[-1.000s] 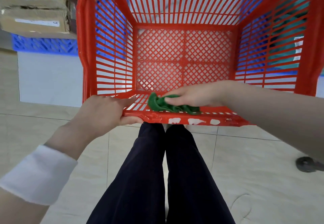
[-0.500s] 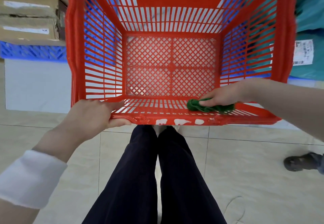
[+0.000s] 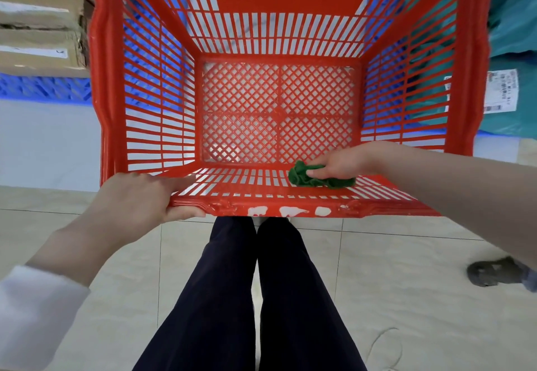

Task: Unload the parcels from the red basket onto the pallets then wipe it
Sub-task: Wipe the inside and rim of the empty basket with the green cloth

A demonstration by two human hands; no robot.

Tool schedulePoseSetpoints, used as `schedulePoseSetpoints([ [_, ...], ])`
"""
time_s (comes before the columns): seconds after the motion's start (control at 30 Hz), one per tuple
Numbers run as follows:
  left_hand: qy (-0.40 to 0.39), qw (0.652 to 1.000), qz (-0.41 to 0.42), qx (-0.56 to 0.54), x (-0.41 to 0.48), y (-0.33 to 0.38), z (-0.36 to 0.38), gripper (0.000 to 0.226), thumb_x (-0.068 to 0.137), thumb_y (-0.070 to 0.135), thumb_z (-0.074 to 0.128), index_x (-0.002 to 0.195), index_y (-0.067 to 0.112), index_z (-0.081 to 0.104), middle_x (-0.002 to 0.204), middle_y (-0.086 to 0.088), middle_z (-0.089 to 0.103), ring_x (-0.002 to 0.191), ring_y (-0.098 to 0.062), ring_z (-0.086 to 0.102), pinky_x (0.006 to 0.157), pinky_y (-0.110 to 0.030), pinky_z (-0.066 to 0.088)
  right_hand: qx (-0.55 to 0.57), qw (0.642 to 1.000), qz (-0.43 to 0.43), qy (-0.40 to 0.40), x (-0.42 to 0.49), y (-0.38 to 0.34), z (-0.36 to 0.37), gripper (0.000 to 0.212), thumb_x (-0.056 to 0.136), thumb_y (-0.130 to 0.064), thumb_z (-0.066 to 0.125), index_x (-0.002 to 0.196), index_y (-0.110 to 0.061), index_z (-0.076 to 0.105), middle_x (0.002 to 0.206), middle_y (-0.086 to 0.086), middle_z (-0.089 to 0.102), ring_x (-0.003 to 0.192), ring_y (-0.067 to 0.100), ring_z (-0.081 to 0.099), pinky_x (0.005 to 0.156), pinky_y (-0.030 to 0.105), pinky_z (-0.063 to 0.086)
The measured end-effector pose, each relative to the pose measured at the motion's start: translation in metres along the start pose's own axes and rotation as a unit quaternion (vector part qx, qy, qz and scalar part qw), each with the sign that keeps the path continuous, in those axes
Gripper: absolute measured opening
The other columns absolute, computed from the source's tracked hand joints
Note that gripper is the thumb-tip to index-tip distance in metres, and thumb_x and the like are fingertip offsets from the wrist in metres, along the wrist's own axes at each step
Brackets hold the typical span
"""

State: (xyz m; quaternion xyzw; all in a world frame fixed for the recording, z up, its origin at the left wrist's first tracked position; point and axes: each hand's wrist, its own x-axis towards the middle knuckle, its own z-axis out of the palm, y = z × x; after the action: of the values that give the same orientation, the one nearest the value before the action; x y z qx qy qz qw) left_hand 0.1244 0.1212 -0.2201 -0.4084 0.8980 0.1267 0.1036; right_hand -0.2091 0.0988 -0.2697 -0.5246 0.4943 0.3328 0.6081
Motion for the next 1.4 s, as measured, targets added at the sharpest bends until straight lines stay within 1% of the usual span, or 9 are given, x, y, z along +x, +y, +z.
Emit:
schedulePoseSetpoints([
  [0.17,-0.008,1.000,-0.013,-0.002,-0.001,-0.002,0.004,0.101,0.071,0.083,-0.001,0.108,0.020,0.068,0.076,-0.011,0.071,0.065,-0.035,0.067,0.047,-0.038,0.054,0.056,0.997,-0.052,-0.013,-0.049,0.018,-0.006,0.014,0.094,-0.044,0.042,0.096,-0.044,0.056,0.107,-0.019,0.053,0.112,0.013,0.045,0.108,0.034,0.031],
  [0.3,-0.023,1.000,-0.009,0.006,-0.001,-0.004,0.006,0.103,0.070,0.084,-0.002,0.110,0.020,0.067,0.081,-0.011,0.072,0.070,-0.035,0.068,0.050,-0.040,0.056,-0.058,0.998,-0.023,-0.022,-0.021,0.014,0.003,0.048,0.096,-0.048,0.033,0.138,-0.026,0.038,0.139,-0.002,0.043,0.128,0.020,0.039,0.109,0.035,0.028],
  [0.47,-0.079,0.997,-0.016,0.021,0.001,-0.001,0.001,0.099,0.072,0.083,0.003,0.109,0.018,0.068,0.083,-0.012,0.072,0.072,-0.036,0.068,0.049,-0.040,0.055,-0.063,0.998,0.008,-0.012,0.018,0.005,0.005,0.054,0.097,-0.046,0.032,0.145,-0.023,0.025,0.152,0.004,0.027,0.138,0.024,0.027,0.114,0.039,0.019],
  [0.63,-0.122,0.992,-0.007,0.027,0.004,-0.001,-0.007,0.083,0.075,0.078,0.022,0.108,0.018,0.069,0.090,-0.010,0.072,0.081,-0.036,0.068,0.054,-0.041,0.056,0.087,0.995,-0.026,0.036,-0.020,0.018,0.003,0.031,0.095,-0.035,0.045,0.120,-0.020,0.057,0.109,0.002,0.060,0.097,0.020,0.053,0.076,0.024,0.042],
  [0.77,-0.117,0.992,-0.008,0.038,0.006,0.012,-0.023,0.063,0.067,0.063,0.044,0.094,0.014,0.073,0.078,-0.011,0.072,0.067,-0.037,0.068,0.041,-0.040,0.052,0.110,0.991,-0.017,0.073,-0.046,0.024,-0.002,0.030,0.094,-0.031,0.049,0.107,-0.007,0.061,0.101,0.013,0.064,0.086,0.020,0.055,0.075,0.029,0.044],
  [0.93,-0.118,0.989,-0.084,-0.022,0.005,0.010,-0.020,0.088,0.061,0.077,0.020,0.119,0.026,0.061,0.112,-0.008,0.066,0.103,-0.033,0.060,0.073,-0.043,0.053,0.201,0.970,-0.033,0.130,-0.066,0.025,0.005,0.021,0.094,-0.028,0.050,0.100,-0.011,0.060,0.085,0.002,0.060,0.076,0.016,0.055,0.063,0.022,0.042],
  [1.07,-0.140,0.986,-0.085,-0.033,0.005,0.010,-0.020,0.096,0.054,0.080,0.007,0.126,0.032,0.050,0.117,-0.001,0.062,0.109,-0.026,0.057,0.079,-0.037,0.051,0.381,0.899,-0.065,0.207,-0.083,0.026,0.016,0.015,0.094,-0.023,0.049,0.101,-0.017,0.061,0.091,0.001,0.066,0.086,0.017,0.063,0.082,0.028,0.050],
  [1.27,-0.145,0.983,-0.096,-0.057,0.003,0.011,-0.020,0.087,0.058,0.079,0.012,0.125,0.036,0.046,0.110,0.001,0.065,0.103,-0.023,0.059,0.078,-0.034,0.046,0.520,0.796,-0.102,0.293,-0.108,0.030,0.032,0.019,0.088,-0.032,0.052,0.100,-0.022,0.061,0.095,0.001,0.069,0.074,0.009,0.069,0.073,0.031,0.057],
  [1.4,-0.136,0.986,-0.074,-0.057,0.004,0.011,-0.019,0.084,0.060,0.079,0.011,0.123,0.038,0.047,0.108,0.001,0.066,0.102,-0.024,0.060,0.078,-0.034,0.046,0.637,0.654,-0.160,0.375,-0.109,0.024,0.039,0.024,0.097,-0.026,0.042,0.113,-0.017,0.057,0.084,-0.006,0.074,0.076,0.008,0.070,0.063,0.028,0.059],
])
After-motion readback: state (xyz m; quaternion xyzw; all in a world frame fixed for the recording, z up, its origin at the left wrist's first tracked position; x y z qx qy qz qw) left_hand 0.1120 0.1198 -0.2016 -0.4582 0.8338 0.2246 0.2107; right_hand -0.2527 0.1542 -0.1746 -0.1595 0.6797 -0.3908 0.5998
